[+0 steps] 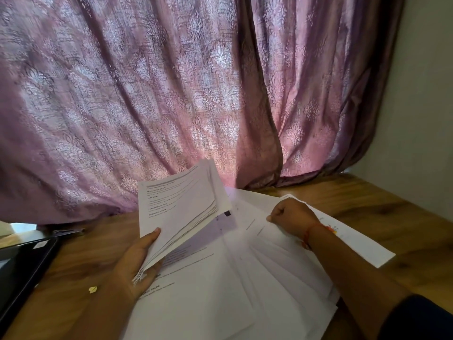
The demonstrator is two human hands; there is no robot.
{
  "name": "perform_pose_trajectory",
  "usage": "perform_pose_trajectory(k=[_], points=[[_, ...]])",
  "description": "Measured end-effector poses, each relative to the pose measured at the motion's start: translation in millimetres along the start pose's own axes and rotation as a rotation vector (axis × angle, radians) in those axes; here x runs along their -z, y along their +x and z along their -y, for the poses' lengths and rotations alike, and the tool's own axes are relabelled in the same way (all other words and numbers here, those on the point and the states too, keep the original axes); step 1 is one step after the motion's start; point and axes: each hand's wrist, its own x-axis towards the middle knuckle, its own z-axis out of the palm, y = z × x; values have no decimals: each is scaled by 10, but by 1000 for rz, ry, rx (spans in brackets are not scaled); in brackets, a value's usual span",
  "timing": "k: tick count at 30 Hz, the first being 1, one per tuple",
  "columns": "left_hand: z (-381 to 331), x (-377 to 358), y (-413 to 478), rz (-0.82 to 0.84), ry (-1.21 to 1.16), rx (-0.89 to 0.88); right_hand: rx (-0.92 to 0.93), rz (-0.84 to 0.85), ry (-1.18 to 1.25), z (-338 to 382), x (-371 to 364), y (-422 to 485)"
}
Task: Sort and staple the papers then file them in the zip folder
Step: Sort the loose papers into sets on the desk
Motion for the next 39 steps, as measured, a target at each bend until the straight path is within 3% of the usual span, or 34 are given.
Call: perform_pose_trajectory(k=[8,13,19,25,29,34,39], points=[[-11,-59,-82,-3,56,3,-68,-44,31,-102,55,84],[-19,-73,-99,-8,65,14,5,-43,26,-71,60,30],[-12,-39,-69,-17,66,29,215,168,-96,51,77,-91],[-9,-37,-72,-21,50,25,204,206,-151,89,65,-107],[-11,-49,-83,-27,46,10,227,128,-181,39,41,-81],[-21,-69,-102,-30,26,34,106,-7,-41,0,14,-50],[-14,-80,-118,-29,16,35,99,-77,-156,18,-4,-46]])
